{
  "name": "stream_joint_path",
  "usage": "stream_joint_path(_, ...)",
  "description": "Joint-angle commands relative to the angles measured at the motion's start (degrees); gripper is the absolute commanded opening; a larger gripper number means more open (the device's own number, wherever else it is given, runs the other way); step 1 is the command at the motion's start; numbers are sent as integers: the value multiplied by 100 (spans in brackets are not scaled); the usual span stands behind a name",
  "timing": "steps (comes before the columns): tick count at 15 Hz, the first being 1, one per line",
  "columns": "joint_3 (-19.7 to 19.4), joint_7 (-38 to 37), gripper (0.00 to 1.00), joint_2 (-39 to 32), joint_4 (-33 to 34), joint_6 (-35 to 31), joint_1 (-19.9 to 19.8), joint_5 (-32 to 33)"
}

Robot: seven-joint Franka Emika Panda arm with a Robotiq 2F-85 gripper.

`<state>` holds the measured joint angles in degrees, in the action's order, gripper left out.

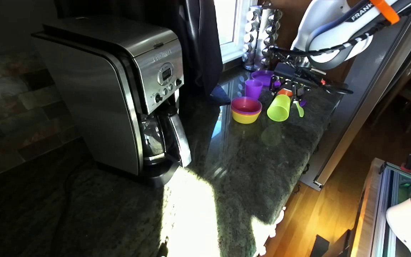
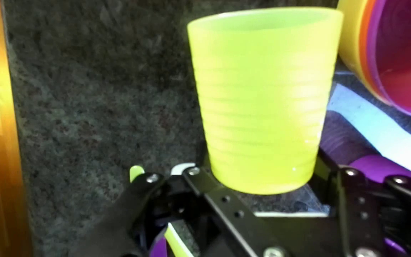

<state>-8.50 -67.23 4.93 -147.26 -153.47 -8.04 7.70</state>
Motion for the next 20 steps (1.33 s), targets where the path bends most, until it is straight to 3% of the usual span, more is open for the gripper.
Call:
stream_joint_path(1,488,-1310,40,839,-582,-116,-664,1576)
stream_joint_path(4,793,-2310,40,1242,-740,-19,-1048,2768)
stream_joint_path(8,1100,-3062,40,1455,-819,171,-1291,3530)
stream_joint_path(20,1125,-4779,40,1124,-617,1407,-996,4905)
